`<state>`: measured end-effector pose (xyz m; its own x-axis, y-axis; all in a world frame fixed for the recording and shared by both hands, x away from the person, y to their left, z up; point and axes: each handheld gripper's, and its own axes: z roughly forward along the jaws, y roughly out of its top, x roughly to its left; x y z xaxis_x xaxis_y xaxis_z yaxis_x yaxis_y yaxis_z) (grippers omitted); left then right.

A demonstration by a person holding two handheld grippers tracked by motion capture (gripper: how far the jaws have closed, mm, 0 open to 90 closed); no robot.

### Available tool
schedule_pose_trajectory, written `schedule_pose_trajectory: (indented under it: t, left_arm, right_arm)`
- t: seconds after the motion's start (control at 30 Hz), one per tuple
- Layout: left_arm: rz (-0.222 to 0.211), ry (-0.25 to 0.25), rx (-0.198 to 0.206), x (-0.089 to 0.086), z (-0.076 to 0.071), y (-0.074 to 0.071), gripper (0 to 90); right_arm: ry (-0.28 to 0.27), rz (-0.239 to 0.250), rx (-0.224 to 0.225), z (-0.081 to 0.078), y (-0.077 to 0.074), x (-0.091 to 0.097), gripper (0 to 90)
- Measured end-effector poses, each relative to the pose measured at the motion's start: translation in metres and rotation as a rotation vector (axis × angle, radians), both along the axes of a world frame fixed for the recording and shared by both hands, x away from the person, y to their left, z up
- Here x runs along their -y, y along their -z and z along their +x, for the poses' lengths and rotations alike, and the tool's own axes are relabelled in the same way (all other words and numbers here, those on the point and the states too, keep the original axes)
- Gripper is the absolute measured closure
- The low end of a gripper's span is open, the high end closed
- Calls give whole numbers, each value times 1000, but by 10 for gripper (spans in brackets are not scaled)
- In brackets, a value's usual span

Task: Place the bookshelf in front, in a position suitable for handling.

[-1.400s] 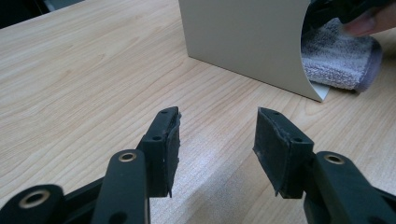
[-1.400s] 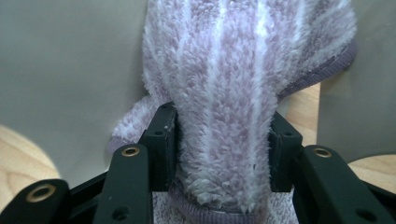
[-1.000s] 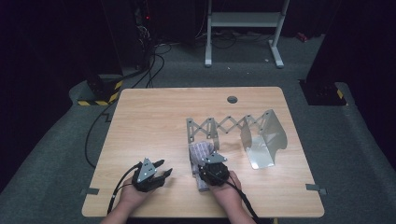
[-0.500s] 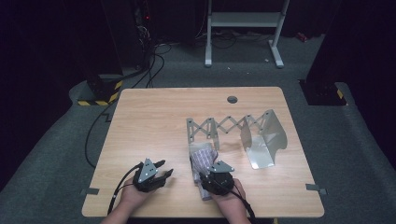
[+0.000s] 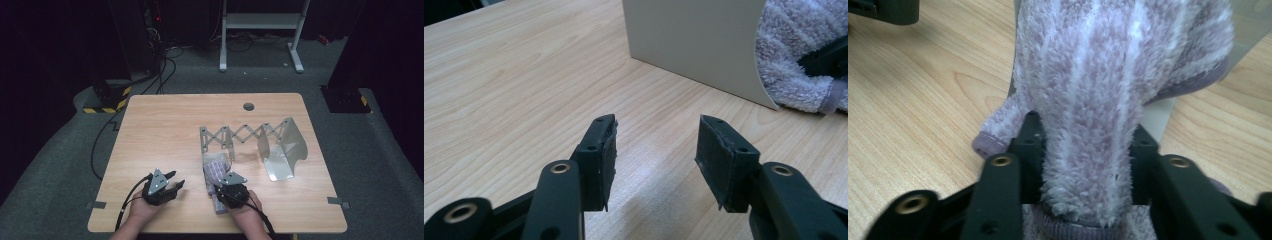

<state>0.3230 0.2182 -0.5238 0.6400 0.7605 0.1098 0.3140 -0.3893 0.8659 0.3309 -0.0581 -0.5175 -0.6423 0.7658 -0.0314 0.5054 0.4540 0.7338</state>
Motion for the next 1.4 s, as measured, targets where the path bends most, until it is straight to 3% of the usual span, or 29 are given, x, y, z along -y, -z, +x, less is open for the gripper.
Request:
schedule_pose_trajectory:
  t: [0.23, 0.47, 0.77, 0.9, 1.23, 1.4]
  left_arm:
    - [-21, -21, 14, -4, -2, -4, 501]
    - [-29, -24, 17, -7, -2, -5, 502]
    - [-30, -27, 25, -9, -2, -6, 502]
    - [-28, -31, 26, -10, -1, -6, 502]
    - [-29, -35, 21, -12, 0, -6, 502]
    - [-29, -38, 22, -13, 0, -6, 503]
  right_arm:
    - [10, 29, 8, 0, -2, -3, 668]
    - [2, 95, 37, -9, -12, -9, 661]
    - [-7, 181, 96, -19, -35, -11, 655]
    - [-10, 234, 139, -25, -54, -9, 651]
    - [-14, 313, 244, -35, -95, -5, 650]
    - [-15, 297, 238, -36, -89, -8, 650]
